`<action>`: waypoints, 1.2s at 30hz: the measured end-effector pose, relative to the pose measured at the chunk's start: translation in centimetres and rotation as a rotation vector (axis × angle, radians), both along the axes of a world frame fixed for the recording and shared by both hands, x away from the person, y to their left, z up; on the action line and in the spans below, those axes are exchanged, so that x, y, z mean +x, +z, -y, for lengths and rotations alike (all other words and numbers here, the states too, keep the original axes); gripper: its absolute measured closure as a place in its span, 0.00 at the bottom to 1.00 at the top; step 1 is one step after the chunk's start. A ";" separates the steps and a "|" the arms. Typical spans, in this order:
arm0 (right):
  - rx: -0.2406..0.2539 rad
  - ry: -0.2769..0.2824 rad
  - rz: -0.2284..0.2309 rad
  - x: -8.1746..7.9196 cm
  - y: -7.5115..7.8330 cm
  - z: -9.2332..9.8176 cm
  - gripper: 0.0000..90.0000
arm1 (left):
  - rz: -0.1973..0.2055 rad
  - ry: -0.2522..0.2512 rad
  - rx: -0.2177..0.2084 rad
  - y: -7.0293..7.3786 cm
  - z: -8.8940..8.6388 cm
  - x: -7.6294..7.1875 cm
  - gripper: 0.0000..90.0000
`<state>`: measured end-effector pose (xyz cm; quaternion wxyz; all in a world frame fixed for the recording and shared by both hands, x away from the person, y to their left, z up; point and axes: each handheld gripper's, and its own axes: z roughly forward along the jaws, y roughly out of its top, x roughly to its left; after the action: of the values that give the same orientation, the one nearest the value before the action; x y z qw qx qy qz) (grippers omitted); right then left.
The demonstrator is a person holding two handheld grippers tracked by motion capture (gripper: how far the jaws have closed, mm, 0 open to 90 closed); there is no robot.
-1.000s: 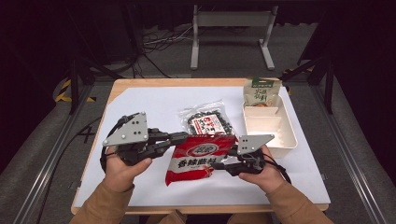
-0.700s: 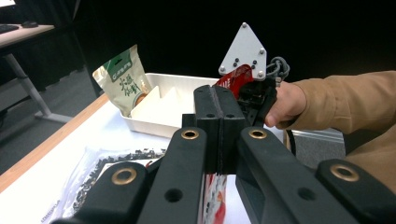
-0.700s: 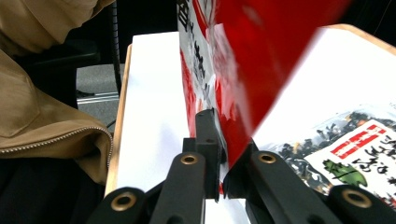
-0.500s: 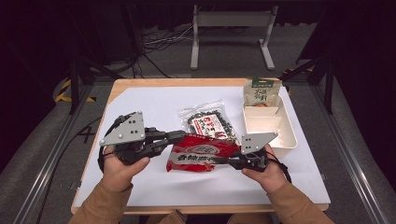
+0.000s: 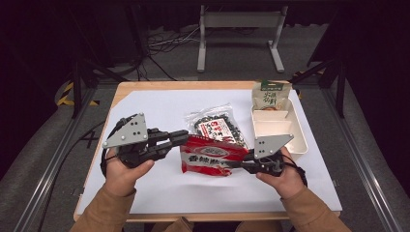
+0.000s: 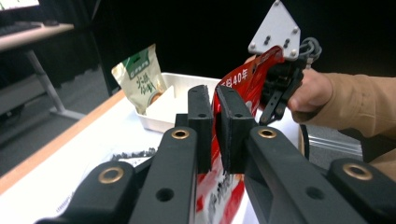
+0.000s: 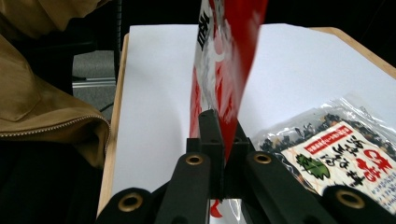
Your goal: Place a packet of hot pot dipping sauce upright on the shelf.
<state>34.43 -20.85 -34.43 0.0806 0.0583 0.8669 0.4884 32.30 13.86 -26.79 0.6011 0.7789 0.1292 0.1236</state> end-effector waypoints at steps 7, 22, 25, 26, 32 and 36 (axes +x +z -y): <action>-0.042 -0.016 -0.014 0.1 1.3 0.8 1.00 | -0.005 0.014 -0.015 -0.1 -0.2 0.3 0.68; -0.066 -0.078 0.026 0.3 4.3 2.9 1.00 | 0.004 0.071 -0.005 -0.4 -1.5 1.0 0.41; -0.061 -0.093 0.033 0.4 5.0 3.3 1.00 | -0.003 0.083 0.005 -0.6 -1.7 1.3 0.40; -0.059 -0.095 0.035 0.4 5.2 3.5 1.00 | -0.002 0.086 0.008 -0.7 -1.7 1.4 0.40; -0.052 -0.117 0.040 0.8 6.4 4.4 1.00 | -0.019 0.102 0.034 -1.4 -1.9 2.2 0.39; -0.056 -0.131 0.051 1.0 7.3 4.9 1.00 | -0.028 0.109 0.038 -1.8 -2.0 2.7 0.39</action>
<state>35.46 -25.70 -27.18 0.1361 0.1004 0.8723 0.4588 35.02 15.86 -28.54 0.5766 0.7836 0.1775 0.1479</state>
